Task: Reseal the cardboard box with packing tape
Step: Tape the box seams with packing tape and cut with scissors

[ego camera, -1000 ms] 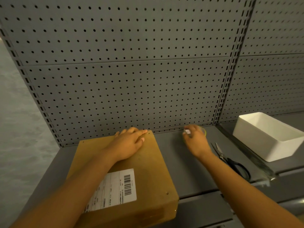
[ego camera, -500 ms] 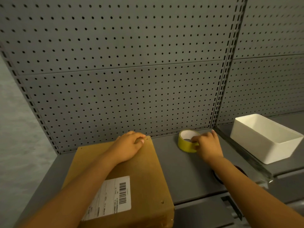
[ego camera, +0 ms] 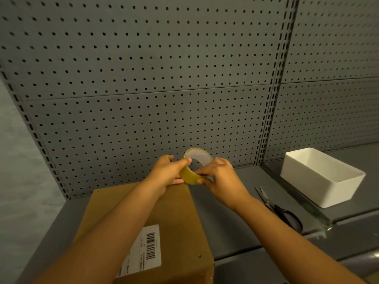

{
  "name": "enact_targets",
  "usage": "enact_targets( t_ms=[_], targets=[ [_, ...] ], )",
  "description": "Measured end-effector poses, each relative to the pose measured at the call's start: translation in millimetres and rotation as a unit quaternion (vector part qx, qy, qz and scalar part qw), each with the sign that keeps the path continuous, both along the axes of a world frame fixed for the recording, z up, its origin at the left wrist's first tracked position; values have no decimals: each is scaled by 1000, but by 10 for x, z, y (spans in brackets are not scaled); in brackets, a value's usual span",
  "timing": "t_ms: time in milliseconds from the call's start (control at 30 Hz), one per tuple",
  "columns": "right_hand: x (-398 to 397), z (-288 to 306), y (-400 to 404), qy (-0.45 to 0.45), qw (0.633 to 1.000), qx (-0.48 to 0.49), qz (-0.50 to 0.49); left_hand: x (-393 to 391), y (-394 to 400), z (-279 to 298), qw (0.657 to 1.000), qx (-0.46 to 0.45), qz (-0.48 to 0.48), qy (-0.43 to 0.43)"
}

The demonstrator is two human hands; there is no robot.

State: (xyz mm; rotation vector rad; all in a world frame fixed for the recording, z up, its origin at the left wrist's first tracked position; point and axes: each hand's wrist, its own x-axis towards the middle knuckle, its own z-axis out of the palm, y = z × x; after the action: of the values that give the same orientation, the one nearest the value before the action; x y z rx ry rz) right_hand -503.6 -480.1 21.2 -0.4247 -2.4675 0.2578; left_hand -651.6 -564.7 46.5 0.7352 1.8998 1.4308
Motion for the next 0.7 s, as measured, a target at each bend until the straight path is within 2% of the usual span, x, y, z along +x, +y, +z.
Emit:
enact_targets(
  t_ms=[67,133,233,400,467,567,633,700],
  targets=[
    [22,28,-54,26,996,-78,28,-54,-51,13,1000,26,-10,1],
    [42,63,-82,94,981,-167,23,-71,-118,39,996,42,-26,69],
    [2,122,-32,171,956,-235,-48,-63,-204,95,980,59,-76,175],
    [-64,236,-14,85,933,-349,3,15,-295,151,939,69,-182,284],
    [-59,236,-25,45,935,-350,26,29,-324,166,924,68,-193,323],
    [-54,242,-17,44,937,-345,29,40,-369,169,910,66,-206,355],
    [-56,255,-9,61,936,-345,14,24,-373,146,911,65,-193,357],
    [-50,248,-8,73,937,-343,1,-28,-371,131,936,50,-161,309]
  ],
)
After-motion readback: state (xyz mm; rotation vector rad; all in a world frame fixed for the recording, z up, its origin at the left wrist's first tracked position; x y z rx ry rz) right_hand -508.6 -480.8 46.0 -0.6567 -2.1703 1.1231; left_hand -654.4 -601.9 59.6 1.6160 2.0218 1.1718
